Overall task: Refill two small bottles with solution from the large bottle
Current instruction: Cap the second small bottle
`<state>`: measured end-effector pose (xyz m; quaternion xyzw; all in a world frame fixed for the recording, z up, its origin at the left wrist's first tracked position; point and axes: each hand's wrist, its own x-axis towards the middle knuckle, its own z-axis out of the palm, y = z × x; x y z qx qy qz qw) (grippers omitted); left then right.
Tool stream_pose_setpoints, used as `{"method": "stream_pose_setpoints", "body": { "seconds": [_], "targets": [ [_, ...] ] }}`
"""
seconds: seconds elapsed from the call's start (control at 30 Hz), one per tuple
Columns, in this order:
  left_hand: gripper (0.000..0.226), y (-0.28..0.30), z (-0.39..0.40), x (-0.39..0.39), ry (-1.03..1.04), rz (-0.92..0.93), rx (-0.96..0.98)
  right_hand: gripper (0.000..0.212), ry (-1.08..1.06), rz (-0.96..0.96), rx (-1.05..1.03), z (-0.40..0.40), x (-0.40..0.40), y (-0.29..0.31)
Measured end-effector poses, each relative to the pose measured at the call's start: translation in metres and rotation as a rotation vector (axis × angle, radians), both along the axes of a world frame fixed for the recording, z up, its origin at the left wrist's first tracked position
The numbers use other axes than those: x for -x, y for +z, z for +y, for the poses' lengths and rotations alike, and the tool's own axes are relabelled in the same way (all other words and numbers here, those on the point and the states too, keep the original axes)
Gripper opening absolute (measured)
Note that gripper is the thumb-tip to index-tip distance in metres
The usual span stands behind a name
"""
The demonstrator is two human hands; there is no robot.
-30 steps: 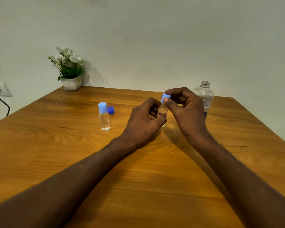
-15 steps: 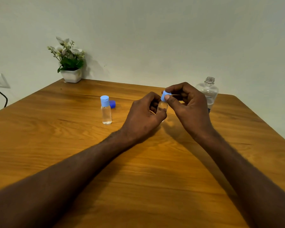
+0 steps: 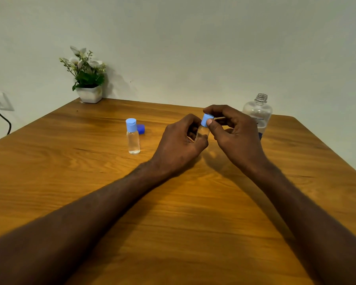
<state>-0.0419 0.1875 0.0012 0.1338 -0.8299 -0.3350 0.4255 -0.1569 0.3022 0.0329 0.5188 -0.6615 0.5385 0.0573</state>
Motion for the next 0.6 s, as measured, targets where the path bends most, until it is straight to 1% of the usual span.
{"method": "stream_pose_setpoints", "body": {
  "seconds": [0.13, 0.17, 0.33, 0.47, 0.6],
  "targets": [
    [0.027, 0.0012, -0.0002, -0.0016, 0.015, -0.005, 0.006, 0.046, 0.036, -0.001, 0.001, 0.0002, -0.0010, 0.0012],
    [0.027, 0.0015, -0.0003, -0.0021, 0.016, -0.008, 0.006, 0.047, 0.034, 0.006, -0.004, 0.0001, -0.0012, 0.0014],
    [0.030, 0.0037, 0.0014, -0.0034, -0.009, -0.006, -0.028, 0.031, -0.021, 0.015, -0.012, -0.0001, 0.0015, 0.0010],
    [0.032, 0.0060, 0.0019, -0.0038, -0.052, 0.012, -0.095, 0.028, -0.020, -0.073, 0.007, -0.0009, 0.0033, 0.0021],
    [0.031, 0.0088, 0.0027, -0.0060, -0.084, -0.001, -0.147, 0.032, -0.026, -0.153, 0.014, -0.0020, 0.0046, 0.0033]
  ]
}}
